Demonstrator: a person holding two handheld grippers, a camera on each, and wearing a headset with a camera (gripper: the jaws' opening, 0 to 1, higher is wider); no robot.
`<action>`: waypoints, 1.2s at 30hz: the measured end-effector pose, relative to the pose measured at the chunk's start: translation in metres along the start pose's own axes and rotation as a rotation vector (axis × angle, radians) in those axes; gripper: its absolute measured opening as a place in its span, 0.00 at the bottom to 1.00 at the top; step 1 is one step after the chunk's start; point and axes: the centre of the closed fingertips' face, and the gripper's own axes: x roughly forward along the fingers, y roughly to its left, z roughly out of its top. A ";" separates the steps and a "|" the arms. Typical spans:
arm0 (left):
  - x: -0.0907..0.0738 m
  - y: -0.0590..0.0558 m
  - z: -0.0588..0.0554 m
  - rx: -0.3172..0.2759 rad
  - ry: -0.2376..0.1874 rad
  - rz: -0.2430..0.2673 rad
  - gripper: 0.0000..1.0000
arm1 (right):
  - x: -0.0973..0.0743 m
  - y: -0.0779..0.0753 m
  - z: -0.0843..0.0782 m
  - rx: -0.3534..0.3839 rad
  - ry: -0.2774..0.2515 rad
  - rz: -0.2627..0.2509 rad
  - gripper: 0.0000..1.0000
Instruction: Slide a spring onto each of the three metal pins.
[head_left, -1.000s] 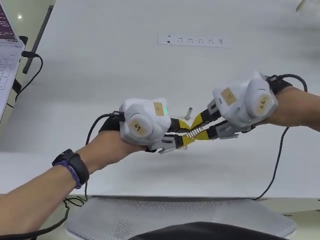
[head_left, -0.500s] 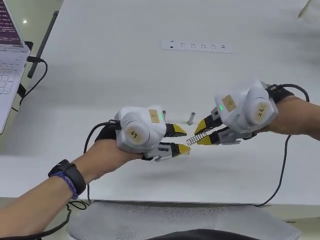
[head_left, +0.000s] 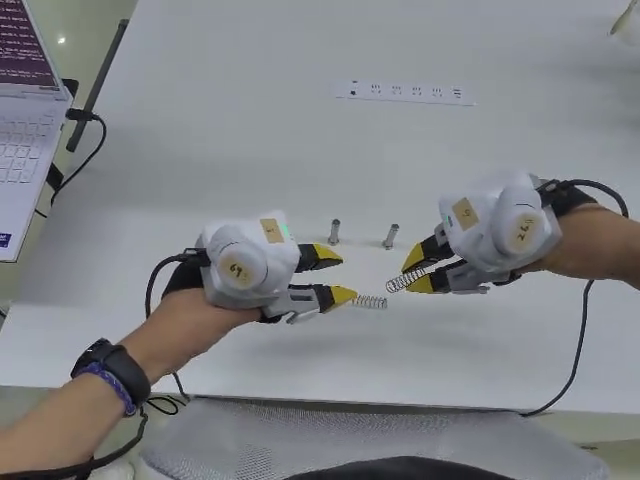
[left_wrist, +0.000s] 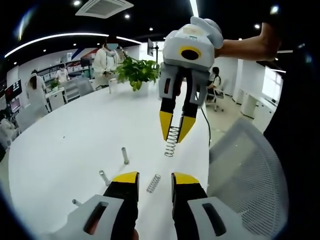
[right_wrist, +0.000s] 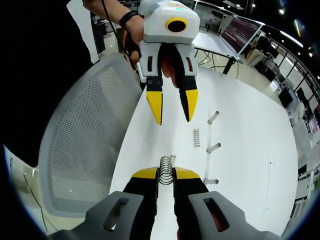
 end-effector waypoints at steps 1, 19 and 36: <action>-0.002 0.002 -0.002 -0.004 0.002 0.009 0.19 | 0.001 0.000 -0.001 0.002 0.000 0.000 0.08; -0.034 0.027 -0.029 -0.103 0.011 0.135 0.29 | 0.017 0.001 -0.007 0.018 0.022 0.010 0.08; -0.083 0.057 -0.052 -0.203 -0.017 0.285 0.40 | 0.029 -0.015 0.002 0.018 0.047 0.020 0.08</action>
